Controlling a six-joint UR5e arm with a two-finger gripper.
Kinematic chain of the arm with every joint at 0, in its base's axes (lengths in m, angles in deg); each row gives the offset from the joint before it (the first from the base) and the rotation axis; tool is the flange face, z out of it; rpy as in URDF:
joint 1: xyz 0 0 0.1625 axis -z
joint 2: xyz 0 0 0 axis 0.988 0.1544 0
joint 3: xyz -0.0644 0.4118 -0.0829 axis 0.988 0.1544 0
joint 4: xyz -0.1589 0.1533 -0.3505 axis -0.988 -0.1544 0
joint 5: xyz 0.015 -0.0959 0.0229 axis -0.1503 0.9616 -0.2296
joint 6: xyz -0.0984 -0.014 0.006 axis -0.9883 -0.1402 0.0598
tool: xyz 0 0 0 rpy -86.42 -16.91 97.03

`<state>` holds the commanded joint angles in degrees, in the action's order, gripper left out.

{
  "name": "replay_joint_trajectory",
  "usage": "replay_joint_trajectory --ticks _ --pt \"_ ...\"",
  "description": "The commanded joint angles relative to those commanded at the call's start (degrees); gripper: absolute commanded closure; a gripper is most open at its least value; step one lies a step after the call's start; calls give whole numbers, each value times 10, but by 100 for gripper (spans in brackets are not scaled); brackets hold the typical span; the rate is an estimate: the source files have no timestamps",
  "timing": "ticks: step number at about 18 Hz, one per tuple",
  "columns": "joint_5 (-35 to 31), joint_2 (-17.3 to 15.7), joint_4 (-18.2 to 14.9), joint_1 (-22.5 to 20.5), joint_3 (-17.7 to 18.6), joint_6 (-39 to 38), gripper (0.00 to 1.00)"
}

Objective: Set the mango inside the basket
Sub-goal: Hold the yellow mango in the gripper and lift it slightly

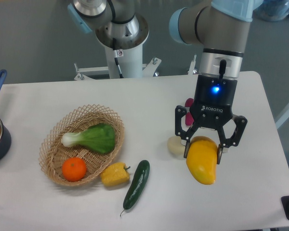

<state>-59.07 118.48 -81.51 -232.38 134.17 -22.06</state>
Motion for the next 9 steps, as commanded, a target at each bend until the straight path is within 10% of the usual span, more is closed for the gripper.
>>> replay_joint_trajectory --ticks 9 --pt "-3 -36 -1 46 69 3 58"
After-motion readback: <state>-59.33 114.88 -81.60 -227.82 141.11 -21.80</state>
